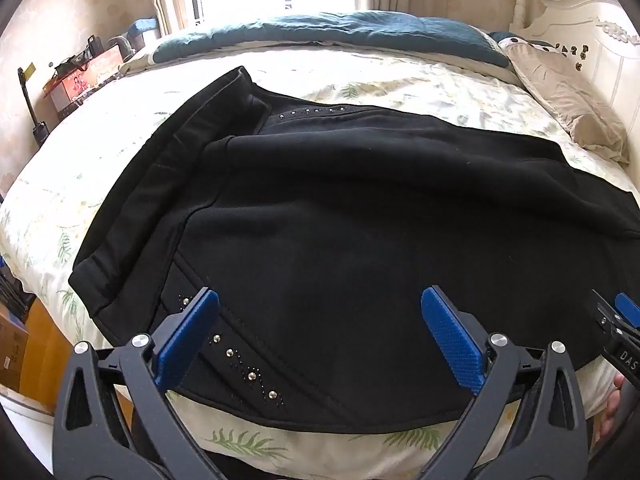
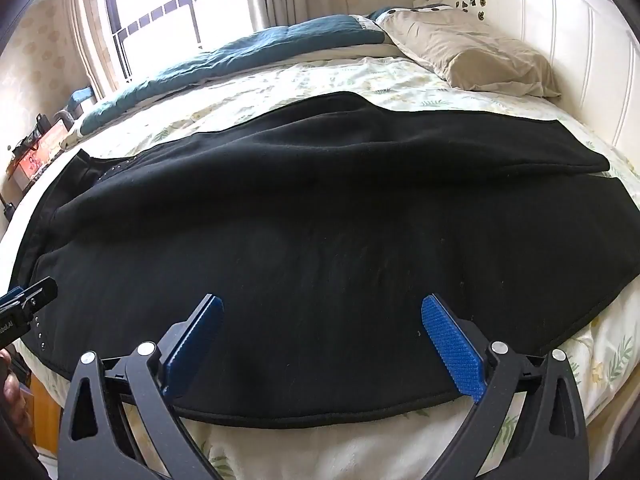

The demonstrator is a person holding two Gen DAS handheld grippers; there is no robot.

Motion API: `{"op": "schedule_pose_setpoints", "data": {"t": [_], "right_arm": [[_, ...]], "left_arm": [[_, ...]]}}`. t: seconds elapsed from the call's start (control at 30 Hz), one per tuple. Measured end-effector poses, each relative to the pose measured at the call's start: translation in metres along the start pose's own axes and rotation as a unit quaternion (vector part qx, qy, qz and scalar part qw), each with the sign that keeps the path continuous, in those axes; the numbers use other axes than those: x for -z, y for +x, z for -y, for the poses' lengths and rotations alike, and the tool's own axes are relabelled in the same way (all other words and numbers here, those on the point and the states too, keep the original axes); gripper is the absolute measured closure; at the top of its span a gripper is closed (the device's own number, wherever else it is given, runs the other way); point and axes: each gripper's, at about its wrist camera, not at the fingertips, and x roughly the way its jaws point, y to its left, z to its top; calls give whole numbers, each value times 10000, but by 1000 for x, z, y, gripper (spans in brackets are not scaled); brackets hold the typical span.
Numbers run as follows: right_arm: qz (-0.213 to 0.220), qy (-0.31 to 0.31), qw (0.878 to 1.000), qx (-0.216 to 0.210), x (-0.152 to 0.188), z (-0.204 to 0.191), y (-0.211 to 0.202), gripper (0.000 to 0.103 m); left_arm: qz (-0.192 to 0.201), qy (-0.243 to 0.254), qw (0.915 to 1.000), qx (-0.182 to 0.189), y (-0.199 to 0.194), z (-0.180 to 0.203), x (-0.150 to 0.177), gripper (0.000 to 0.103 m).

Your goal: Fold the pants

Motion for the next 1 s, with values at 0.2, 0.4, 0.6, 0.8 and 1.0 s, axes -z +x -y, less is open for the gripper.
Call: {"op": "schedule_pose_setpoints", "data": {"t": [0.2, 0.4, 0.6, 0.8, 1.0], "right_arm": [[0, -7, 10000, -2, 1, -1, -3, 4], [-1, -11, 10000, 9, 3, -3, -2, 4], [35, 20, 10000, -5, 6, -3, -3, 4], [36, 121, 9999, 20, 6, 4, -6, 4], [71, 182, 9998, 39, 6, 11, -9, 4]], "left_arm": [[-29, -5, 10000, 17, 1, 0, 3, 2], [-40, -22, 10000, 4, 0, -2, 5, 2], [-78, -61, 9999, 21, 2, -5, 7, 2], [-88, -70, 9999, 32, 3, -7, 8, 2], [-51, -13, 10000, 66, 1, -2, 6, 2]]}}
